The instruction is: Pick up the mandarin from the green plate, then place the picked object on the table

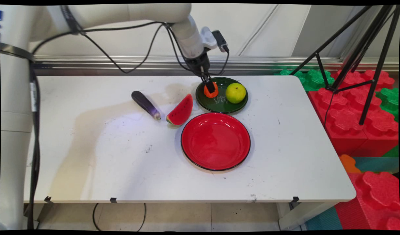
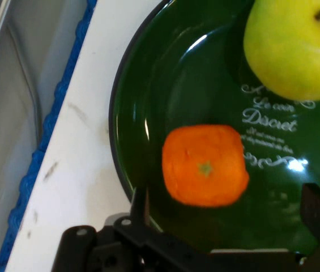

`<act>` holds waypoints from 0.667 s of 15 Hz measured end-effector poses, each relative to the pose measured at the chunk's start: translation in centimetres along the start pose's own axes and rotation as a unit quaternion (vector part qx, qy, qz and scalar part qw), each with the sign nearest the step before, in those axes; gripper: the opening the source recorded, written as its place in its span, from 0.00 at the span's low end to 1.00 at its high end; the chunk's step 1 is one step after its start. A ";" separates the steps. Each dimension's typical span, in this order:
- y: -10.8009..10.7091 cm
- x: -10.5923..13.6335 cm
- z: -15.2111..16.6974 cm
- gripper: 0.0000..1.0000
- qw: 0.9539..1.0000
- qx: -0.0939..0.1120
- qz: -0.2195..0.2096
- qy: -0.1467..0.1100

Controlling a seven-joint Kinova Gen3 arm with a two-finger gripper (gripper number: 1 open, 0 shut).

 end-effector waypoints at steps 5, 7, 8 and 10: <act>-0.2 1.1 2.9 1.00 1.000 -0.001 -0.004 -0.008; -0.2 1.4 3.9 1.00 1.000 -0.001 -0.008 -0.011; -0.2 1.4 4.1 0.00 1.000 -0.001 -0.009 -0.011; -0.1 1.6 4.5 0.00 1.000 0.000 -0.013 -0.012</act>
